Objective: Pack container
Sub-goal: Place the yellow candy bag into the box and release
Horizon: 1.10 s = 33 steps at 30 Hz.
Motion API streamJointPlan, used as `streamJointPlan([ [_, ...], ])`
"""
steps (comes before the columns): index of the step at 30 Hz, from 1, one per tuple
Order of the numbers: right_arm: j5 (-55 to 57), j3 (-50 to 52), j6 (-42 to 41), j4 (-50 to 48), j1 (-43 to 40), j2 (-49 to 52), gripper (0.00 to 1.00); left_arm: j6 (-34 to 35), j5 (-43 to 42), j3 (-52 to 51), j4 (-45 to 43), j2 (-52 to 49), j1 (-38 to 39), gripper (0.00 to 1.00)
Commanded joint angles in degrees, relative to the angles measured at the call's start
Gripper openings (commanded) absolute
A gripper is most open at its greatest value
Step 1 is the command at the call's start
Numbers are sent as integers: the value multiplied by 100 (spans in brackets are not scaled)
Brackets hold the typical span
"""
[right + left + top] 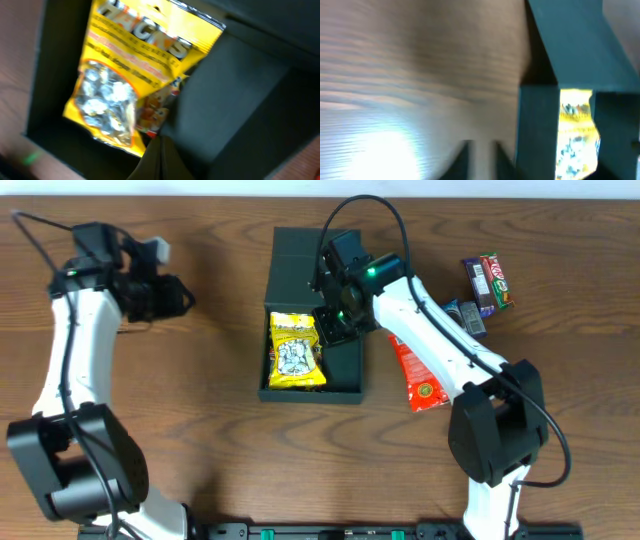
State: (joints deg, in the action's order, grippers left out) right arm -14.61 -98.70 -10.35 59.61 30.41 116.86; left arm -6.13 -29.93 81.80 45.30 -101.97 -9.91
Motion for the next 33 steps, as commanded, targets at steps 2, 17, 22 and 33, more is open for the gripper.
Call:
streamJointPlan([
  [2,387,107,59,4,57,103,1,-7,-455,-433,37,-431,417,6],
  [17,363,761,229,-402,452,219,1,791,-1316,-702,-225,-1305,901,6],
  [22,361,774,225,-544,608,457,1,824,-1318,-704,-186,-1305,1034,6],
  [33,-131,772,225,-909,671,514,1,896,-1320,-704,-181,-1305,1130,6],
])
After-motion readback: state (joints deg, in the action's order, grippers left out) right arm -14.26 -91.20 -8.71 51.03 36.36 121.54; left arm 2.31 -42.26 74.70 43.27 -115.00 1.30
